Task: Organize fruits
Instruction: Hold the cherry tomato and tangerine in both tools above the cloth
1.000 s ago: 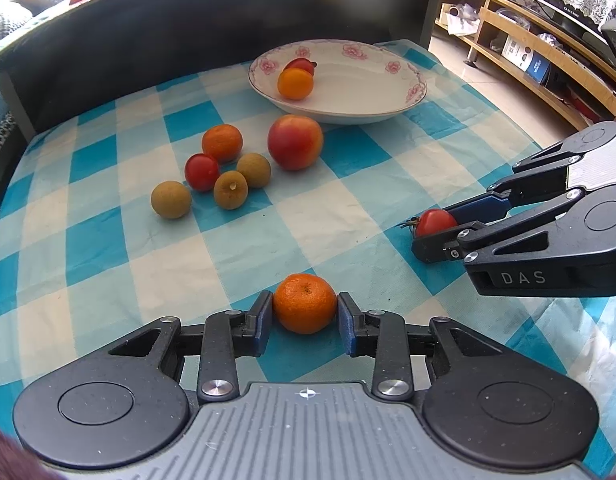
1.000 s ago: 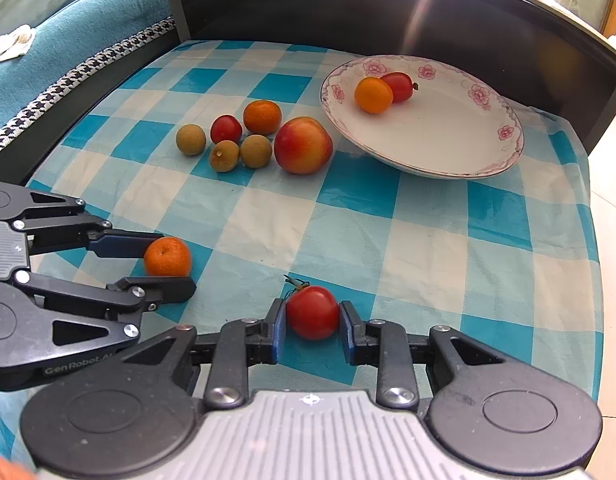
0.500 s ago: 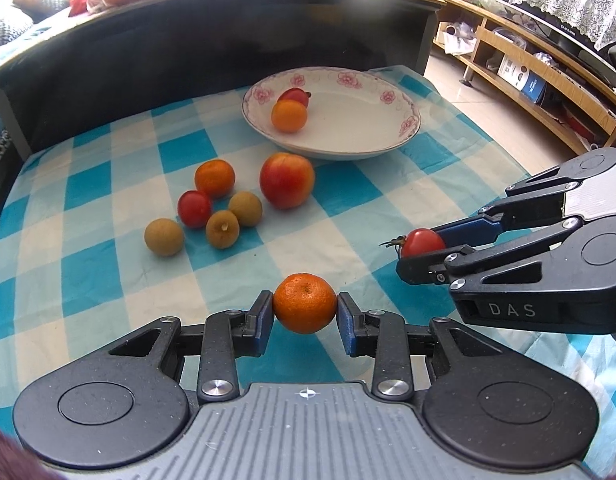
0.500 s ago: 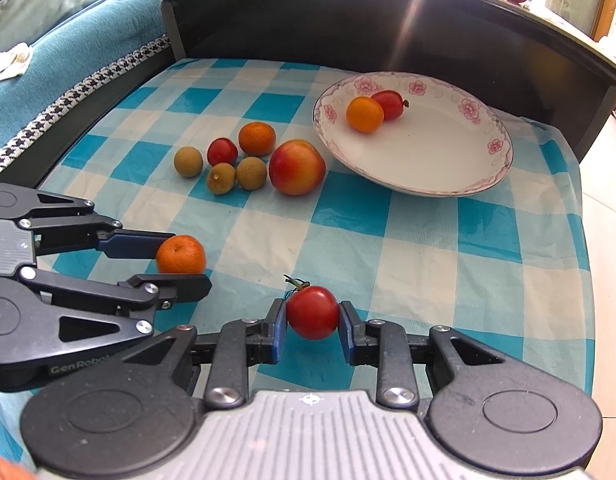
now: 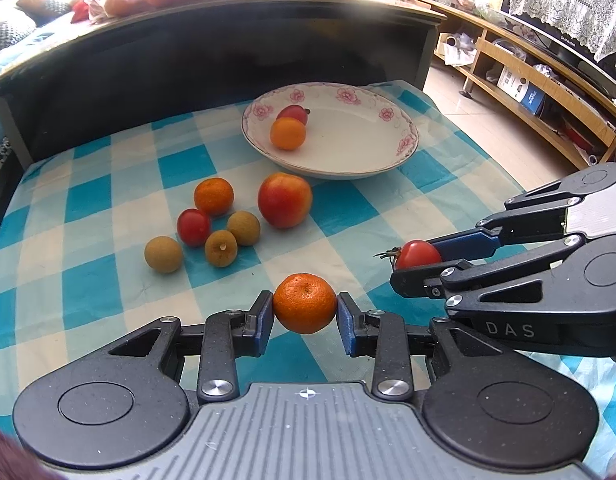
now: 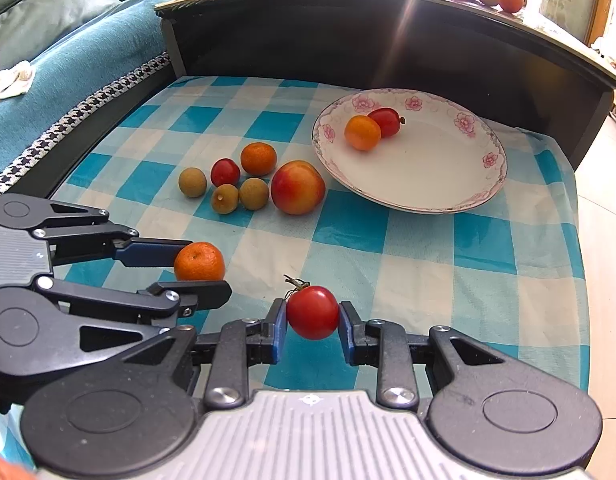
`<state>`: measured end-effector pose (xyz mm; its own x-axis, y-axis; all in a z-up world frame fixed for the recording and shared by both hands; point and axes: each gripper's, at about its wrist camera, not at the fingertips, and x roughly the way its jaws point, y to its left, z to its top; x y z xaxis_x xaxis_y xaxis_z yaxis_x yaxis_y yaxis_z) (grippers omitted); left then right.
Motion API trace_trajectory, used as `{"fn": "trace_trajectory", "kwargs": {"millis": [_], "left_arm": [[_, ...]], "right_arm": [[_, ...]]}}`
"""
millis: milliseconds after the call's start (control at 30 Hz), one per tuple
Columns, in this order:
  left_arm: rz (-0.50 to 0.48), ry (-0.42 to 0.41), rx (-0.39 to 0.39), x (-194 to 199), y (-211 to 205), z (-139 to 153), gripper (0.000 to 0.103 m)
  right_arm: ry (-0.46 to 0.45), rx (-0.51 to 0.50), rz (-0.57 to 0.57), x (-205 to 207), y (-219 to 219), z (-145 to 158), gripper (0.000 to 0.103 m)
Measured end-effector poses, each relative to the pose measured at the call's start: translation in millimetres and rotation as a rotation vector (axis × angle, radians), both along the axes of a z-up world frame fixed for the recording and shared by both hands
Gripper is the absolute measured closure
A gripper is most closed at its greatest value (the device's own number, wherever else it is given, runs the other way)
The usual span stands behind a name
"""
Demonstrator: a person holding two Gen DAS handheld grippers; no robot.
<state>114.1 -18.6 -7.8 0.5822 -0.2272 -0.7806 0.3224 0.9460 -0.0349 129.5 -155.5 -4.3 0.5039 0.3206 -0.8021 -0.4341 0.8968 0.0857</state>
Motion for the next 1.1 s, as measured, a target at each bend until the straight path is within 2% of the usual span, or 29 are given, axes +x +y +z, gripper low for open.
{"fn": "trace_trajectory", "kwargs": {"millis": [1100], "left_arm": [[0.008,-0.056,-0.017,13,-6,18,0.063]], "right_arm": [[-0.042,0.038,-0.050,7,-10,17,0.072]]}}
